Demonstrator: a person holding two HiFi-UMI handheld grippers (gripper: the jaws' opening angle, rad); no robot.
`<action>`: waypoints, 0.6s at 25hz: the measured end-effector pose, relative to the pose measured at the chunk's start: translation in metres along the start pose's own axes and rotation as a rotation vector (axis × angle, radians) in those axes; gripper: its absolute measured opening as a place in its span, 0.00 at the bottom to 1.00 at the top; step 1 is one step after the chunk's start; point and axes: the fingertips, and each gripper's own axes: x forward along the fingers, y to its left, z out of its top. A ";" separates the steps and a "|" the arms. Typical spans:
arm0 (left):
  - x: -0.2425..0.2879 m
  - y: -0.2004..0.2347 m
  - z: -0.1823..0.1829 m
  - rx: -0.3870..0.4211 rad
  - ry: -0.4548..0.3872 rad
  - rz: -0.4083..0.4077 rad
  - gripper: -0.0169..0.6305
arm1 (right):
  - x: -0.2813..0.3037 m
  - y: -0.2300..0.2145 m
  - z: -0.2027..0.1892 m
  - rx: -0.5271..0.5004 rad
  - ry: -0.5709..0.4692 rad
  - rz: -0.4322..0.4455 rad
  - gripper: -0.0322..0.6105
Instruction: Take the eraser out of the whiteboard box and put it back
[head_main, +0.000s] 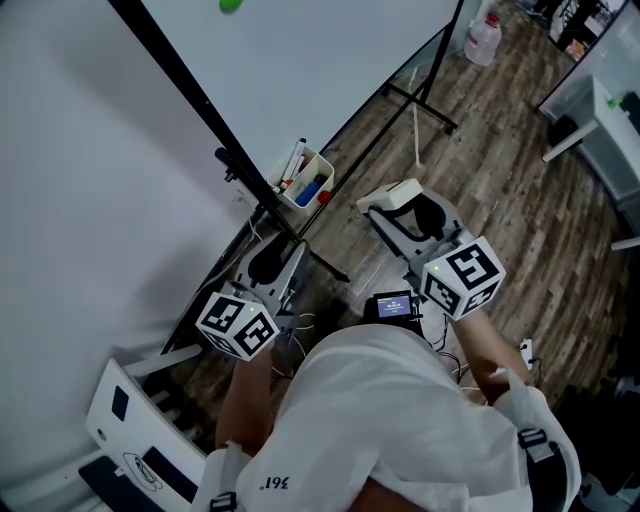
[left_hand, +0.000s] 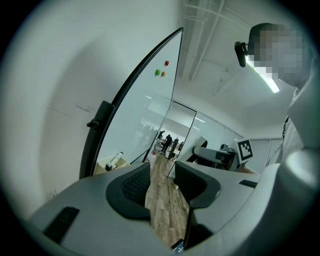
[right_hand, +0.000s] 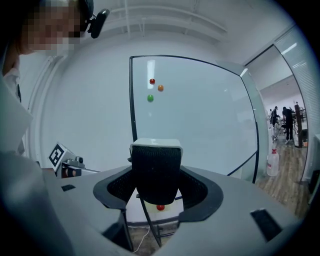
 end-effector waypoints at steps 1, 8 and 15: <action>0.002 0.001 0.003 0.005 -0.004 -0.001 0.28 | 0.003 -0.001 0.002 -0.004 -0.004 0.001 0.48; 0.019 0.012 0.016 0.034 -0.008 -0.007 0.28 | 0.031 -0.007 0.013 -0.048 -0.010 0.018 0.48; 0.035 0.030 0.019 0.064 0.014 0.021 0.28 | 0.062 -0.007 0.014 -0.097 0.012 0.051 0.48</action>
